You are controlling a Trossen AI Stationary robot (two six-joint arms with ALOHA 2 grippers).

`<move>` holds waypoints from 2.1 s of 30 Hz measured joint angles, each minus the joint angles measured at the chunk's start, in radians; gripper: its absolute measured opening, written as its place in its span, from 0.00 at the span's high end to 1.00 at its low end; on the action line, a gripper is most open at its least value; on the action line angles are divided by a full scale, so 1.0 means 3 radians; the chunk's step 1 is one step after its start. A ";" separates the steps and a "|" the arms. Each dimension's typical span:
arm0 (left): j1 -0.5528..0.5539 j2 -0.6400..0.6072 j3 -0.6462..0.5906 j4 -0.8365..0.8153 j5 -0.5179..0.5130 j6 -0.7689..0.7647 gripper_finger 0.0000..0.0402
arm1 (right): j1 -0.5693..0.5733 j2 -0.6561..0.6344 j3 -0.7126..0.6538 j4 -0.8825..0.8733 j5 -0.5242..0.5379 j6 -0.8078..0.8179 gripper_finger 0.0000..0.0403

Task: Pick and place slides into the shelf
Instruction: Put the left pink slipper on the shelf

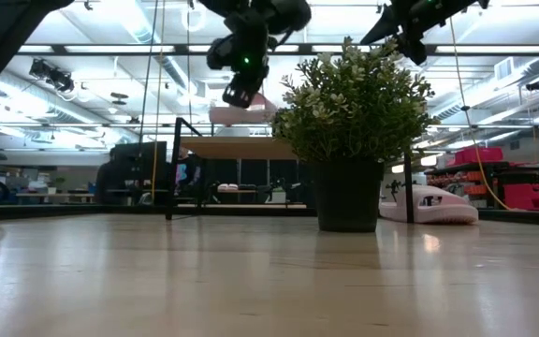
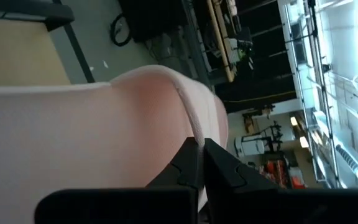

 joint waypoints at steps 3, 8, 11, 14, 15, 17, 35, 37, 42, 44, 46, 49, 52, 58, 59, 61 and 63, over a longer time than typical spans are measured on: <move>0.0013 0.0064 0.0001 0.0057 -0.0004 -0.0051 0.98 | 0.0000 0.0001 0.0000 -0.0008 0.0000 0.0011 0.46; 0.0010 0.0175 0.0003 0.0243 0.0008 -0.0071 0.98 | 0.0001 0.0000 0.0000 -0.0018 0.0000 0.0025 0.46; 0.0001 0.0254 0.0003 0.0275 0.0033 -0.0073 0.98 | 0.0026 0.0001 0.0000 -0.0021 0.0004 0.0056 0.46; 0.0003 0.0275 0.0000 0.0299 0.0056 -0.0073 0.98 | 0.0033 0.0001 0.0000 -0.0025 0.0001 0.0087 0.46; 0.0003 0.0296 0.0004 0.0349 0.0046 -0.0072 0.98 | 0.0046 0.0001 0.0000 -0.0030 0.0001 0.0086 0.46; 0.0004 0.0322 0.0006 0.0421 0.0052 -0.0073 0.98 | 0.0076 0.0001 0.0000 -0.0038 0.0004 0.0087 0.46; 0.0030 0.0319 0.0004 0.0454 0.0051 0.0082 0.98 | 0.0289 0.0001 0.0000 -0.0091 0.0004 0.0091 0.46; 0.0042 0.0319 0.0004 0.0450 0.0052 0.0104 0.98 | 0.0292 0.0001 0.0000 -0.0108 0.0004 0.0091 0.46; 0.0070 0.0320 -0.0003 0.0423 0.0049 0.0150 0.95 | 0.0291 0.0001 0.0000 -0.0181 0.0006 0.0091 0.46; 0.0078 0.0320 -0.0003 0.0425 0.0042 0.0150 0.94 | 0.0291 0.0001 0.0000 -0.0185 0.0006 0.0091 0.46; 0.0087 0.0320 -0.0003 0.0425 0.0045 0.0150 0.95 | 0.0291 0.0000 0.0000 -0.0184 0.0006 0.0091 0.46; 0.0084 0.0320 -0.0003 0.0431 0.0042 0.0149 0.96 | 0.0291 0.0001 0.0000 -0.0185 0.0006 0.0091 0.46; 0.0066 0.0320 -0.0003 0.0435 0.0042 0.0146 0.95 | 0.0291 0.0000 0.0000 -0.0185 0.0006 0.0089 0.46; 0.0060 0.0320 -0.0003 0.0442 0.0092 0.0139 0.92 | 0.0291 0.0001 0.0000 -0.0184 0.0006 0.0088 0.46; 0.0060 0.0320 -0.0003 0.0442 0.0093 0.0138 0.92 | 0.0291 0.0001 0.0000 -0.0184 0.0006 0.0086 0.46; 0.0062 0.0320 -0.0003 0.0442 0.0093 0.0138 0.94 | 0.0291 0.0001 0.0000 -0.0184 0.0006 0.0086 0.46; 0.0063 0.0320 -0.0003 0.0443 0.0093 0.0138 0.95 | 0.0291 0.0001 0.0000 -0.0184 0.0005 0.0087 0.46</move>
